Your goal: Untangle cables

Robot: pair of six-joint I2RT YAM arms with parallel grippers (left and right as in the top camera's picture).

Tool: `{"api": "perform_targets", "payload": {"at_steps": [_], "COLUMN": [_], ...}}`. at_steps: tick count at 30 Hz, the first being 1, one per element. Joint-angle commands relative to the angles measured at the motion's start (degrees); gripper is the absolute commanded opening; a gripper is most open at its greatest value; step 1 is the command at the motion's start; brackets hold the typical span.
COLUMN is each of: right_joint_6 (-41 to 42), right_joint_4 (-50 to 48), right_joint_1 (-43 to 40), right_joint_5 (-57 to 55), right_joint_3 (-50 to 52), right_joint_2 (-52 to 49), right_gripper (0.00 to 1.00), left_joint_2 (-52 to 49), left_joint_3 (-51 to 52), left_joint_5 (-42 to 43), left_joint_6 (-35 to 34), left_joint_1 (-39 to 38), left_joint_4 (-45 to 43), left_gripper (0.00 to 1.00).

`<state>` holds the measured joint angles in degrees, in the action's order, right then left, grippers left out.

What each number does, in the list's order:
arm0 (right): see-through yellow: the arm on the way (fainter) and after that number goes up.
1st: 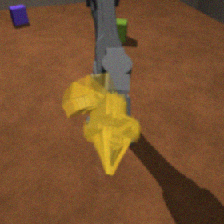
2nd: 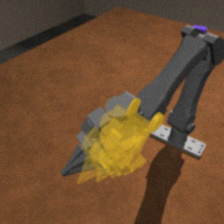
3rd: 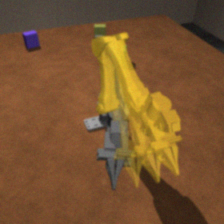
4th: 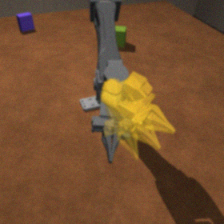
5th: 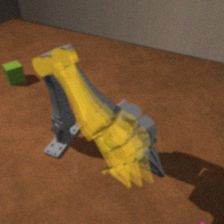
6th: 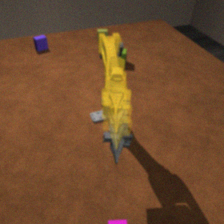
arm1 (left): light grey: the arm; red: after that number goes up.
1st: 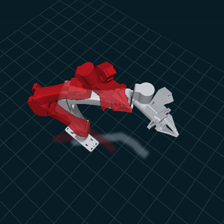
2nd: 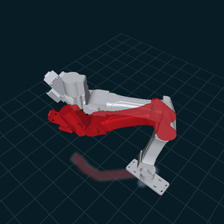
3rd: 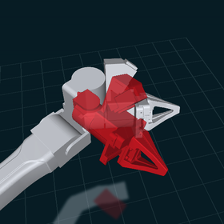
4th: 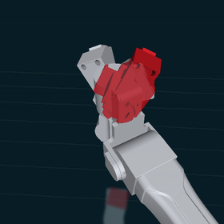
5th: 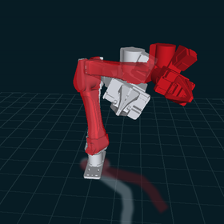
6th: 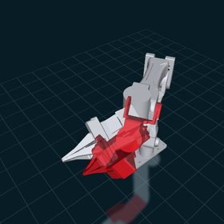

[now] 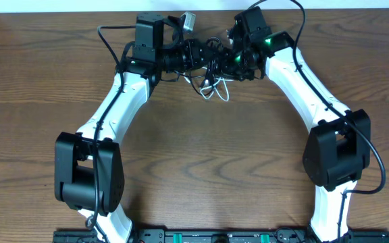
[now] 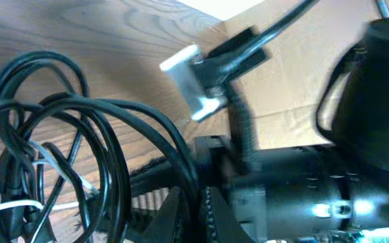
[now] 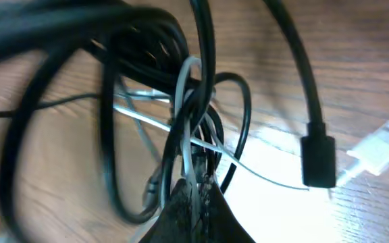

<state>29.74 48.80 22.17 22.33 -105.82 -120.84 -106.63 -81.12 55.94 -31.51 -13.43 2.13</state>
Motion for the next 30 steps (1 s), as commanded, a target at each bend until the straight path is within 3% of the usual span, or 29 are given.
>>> {"api": "perform_targets", "payload": {"at_steps": [1,9,13,21,23,25,30], "right_joint_6": [-6.97,-27.32,-37.16,-36.20,-29.97,-22.21,-18.99], "right_joint_4": [2.60,9.01,10.58,6.80,2.49,-1.20,-1.70], "right_joint_1": [-1.40,-5.86,-8.33,-12.31,-14.01,-15.50,-17.68], "right_joint_5": [1.90,19.52,40.39,62.42,60.00,49.86,35.98], "right_joint_3": [-0.04,-0.04,-0.04,-0.04,-0.07,-0.09,-0.20], "right_joint_2": [-1.95,3.52,7.80,9.97,10.16,10.49,12.48], "right_gripper": [0.01,0.01,0.01,0.01,0.01,0.01,0.01], "left_joint_2": [1.73,1.73,1.73,1.73,1.70,1.64,0.83], "left_joint_3": [-1.22,-1.18,-1.18,-1.16,-1.05,-0.59,-0.46], "left_joint_5": [3.61,-18.88,-26.62,-27.36,-31.08,-39.01,-48.85], "left_joint_6": [0.15,5.25,6.03,8.24,10.16,10.54,11.43], "left_joint_1": [0.92,2.86,2.86,2.86,2.80,2.80,2.82], "left_joint_4": [-0.57,16.37,22.10,23.89,25.77,29.03,35.06], "left_gripper": [0.07,0.07,0.07,0.07,0.07,0.07,0.07]}}
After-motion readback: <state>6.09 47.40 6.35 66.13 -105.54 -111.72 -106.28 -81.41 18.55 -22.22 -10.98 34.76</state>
